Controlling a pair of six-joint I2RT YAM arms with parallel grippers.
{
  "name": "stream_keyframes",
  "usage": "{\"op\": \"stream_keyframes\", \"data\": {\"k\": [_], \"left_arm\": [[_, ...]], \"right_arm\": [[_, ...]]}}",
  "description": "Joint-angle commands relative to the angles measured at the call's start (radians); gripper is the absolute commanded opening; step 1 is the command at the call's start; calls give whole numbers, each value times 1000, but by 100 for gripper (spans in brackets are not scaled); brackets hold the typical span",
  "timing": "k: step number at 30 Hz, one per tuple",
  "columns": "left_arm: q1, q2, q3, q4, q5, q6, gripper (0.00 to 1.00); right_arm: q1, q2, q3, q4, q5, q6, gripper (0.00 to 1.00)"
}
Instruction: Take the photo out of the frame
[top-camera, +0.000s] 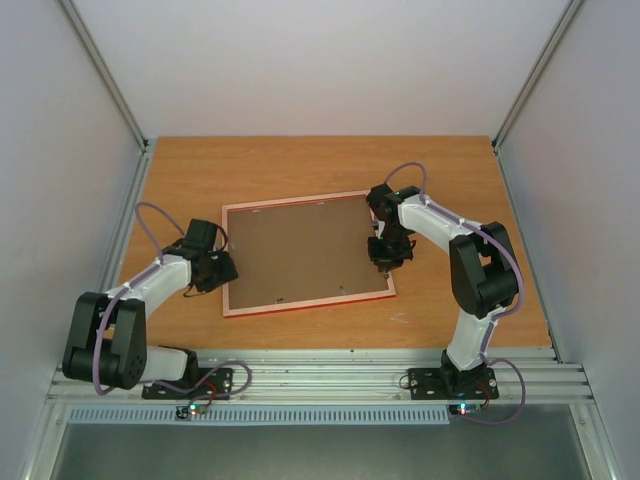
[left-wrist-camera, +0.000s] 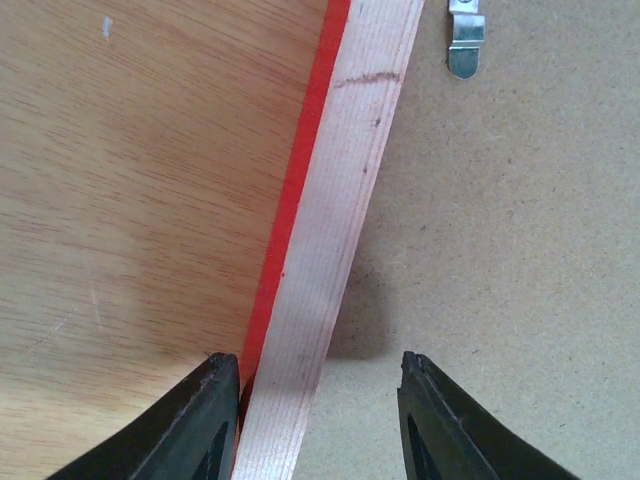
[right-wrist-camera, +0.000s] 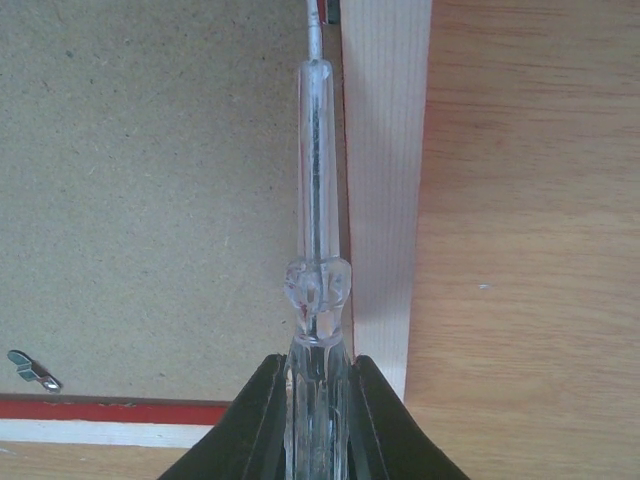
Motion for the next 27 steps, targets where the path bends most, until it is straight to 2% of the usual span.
{"op": "stream_keyframes", "data": {"k": [1, 5, 12, 21, 27], "left_arm": [[4, -19, -16, 42, 15, 6, 45], [4, -21, -22, 49, 18, 2, 45], [2, -6, -30, 64, 34, 0, 45], [-9, -3, -36, 84, 55, -13, 45], [-14, -11, -39, 88, 48, -22, 45]], "right_arm": [[-5, 3, 18, -78, 33, 17, 1], [-5, 7, 25, -108, 61, 18, 1], [-5, 52, 31, -111, 5, -4, 1], [-5, 47, 41, -105, -165, -57, 1], [-5, 16, 19, -108, -202, -63, 1]]}}
